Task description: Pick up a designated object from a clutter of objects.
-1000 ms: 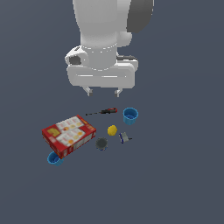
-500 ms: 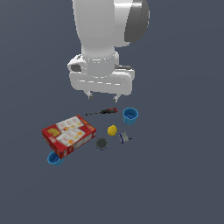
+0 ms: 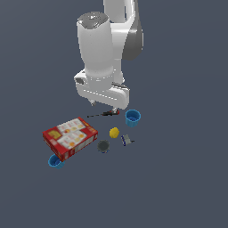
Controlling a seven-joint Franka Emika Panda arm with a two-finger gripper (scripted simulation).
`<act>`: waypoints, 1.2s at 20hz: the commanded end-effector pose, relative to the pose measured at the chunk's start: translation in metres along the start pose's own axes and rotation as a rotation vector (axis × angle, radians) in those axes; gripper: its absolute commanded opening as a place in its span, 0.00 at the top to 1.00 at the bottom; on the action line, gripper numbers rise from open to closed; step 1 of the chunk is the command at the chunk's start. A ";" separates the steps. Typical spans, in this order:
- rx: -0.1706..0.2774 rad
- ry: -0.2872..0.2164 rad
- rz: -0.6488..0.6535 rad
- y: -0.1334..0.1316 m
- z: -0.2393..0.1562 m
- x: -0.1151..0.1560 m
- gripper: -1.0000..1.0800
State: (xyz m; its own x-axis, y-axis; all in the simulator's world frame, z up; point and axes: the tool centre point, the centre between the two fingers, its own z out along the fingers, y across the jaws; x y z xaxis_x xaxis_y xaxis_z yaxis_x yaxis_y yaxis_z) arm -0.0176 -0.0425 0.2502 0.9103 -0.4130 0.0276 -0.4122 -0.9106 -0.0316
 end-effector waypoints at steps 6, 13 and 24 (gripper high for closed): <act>-0.004 -0.007 0.217 0.018 0.048 -0.019 0.04; -0.010 -0.011 0.420 0.036 0.089 -0.042 0.04; -0.025 -0.013 0.738 0.066 0.143 -0.087 0.04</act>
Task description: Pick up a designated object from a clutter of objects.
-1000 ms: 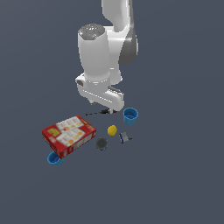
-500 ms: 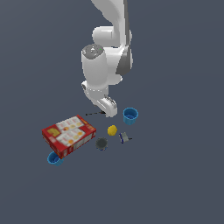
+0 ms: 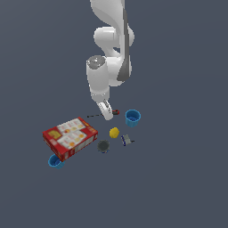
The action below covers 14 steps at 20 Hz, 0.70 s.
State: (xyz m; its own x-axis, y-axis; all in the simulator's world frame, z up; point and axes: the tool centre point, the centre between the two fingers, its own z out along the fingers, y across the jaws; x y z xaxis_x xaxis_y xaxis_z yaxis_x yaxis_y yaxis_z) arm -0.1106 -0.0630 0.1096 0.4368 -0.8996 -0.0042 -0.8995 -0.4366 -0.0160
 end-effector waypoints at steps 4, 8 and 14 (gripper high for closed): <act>-0.007 0.002 0.145 0.025 0.022 -0.009 0.04; -0.011 0.004 0.222 0.039 0.033 -0.014 0.04; -0.014 0.006 0.292 0.052 0.042 -0.019 0.04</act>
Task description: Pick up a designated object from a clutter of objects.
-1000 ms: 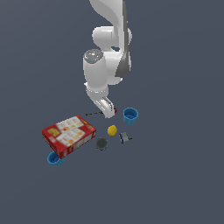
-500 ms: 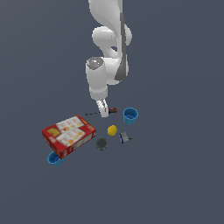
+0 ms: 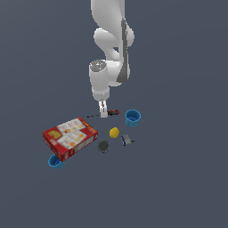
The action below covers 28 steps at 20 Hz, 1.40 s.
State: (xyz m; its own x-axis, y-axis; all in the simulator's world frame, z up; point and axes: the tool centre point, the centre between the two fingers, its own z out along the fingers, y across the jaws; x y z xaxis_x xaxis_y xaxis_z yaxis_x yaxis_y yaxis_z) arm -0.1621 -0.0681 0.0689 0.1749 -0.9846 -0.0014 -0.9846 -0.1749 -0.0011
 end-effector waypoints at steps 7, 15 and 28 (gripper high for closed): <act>-0.001 0.001 0.030 0.006 0.004 -0.001 0.04; -0.002 0.002 0.031 0.007 0.020 -0.001 0.04; -0.001 0.001 0.035 0.007 0.054 -0.001 0.04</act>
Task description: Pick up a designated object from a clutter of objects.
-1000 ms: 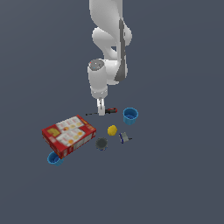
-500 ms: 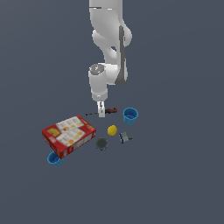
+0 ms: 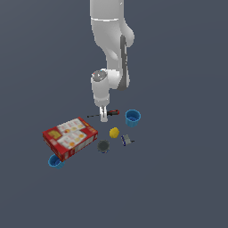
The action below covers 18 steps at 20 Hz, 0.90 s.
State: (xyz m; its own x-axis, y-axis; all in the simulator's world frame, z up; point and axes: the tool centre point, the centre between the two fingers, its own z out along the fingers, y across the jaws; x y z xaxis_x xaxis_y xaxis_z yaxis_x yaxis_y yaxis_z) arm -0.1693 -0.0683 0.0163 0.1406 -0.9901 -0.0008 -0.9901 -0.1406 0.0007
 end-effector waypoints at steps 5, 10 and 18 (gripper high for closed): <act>0.001 0.000 0.000 0.000 0.002 0.000 1.00; 0.001 0.000 0.000 0.000 0.002 0.000 1.00; 0.002 0.001 0.000 -0.005 -0.004 0.002 1.00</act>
State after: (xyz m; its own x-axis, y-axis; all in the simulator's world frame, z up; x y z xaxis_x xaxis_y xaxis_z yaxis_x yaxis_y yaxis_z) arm -0.1664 -0.0690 0.0182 0.1407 -0.9900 -0.0005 -0.9901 -0.1407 0.0000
